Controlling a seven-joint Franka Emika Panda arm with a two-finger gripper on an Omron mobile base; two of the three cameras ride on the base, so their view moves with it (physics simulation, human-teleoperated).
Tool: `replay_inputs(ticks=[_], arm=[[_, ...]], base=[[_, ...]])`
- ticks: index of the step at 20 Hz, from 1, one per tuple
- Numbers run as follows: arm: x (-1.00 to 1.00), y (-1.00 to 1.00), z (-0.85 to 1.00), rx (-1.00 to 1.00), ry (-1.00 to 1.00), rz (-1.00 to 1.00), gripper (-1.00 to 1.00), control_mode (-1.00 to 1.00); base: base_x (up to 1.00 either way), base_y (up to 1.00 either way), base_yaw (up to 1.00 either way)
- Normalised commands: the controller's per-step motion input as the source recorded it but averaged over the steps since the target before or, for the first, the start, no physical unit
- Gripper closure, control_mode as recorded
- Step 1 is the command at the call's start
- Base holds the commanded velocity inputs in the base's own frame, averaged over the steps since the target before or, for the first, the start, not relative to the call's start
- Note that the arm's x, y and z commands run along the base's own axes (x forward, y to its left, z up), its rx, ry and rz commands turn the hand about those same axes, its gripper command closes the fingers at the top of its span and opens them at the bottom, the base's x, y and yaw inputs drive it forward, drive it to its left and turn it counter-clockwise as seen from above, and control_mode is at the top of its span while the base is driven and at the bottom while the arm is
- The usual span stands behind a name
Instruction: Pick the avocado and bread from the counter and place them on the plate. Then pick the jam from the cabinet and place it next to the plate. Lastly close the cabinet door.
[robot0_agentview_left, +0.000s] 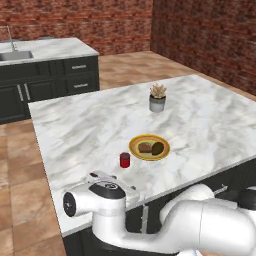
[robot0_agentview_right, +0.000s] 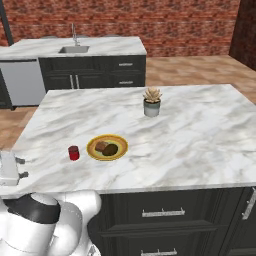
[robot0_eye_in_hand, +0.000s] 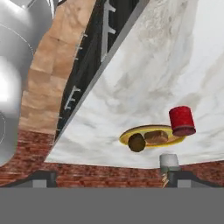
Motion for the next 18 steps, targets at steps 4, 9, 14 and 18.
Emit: replay_inputs(ticks=[4, 9, 14, 18], arm=[[-0.79, -0.3, 1.0, 0.07, -0.06, -0.05, -1.0, -1.0], [-0.25, -0.4, 1.0, 0.1, 0.02, -0.01, -1.0, -1.0], [0.0, -0.45, 1.0, 0.09, 0.07, 0.08, -1.0, -1.0], [0.0, -0.44, 0.93, 0.07, 0.14, 0.17, -1.0, -1.0]], base=[[0.0, 0.0, 0.0], [0.0, 0.0, 0.0], [0.0, 0.0, 0.0], [0.0, 0.0, 0.0]])
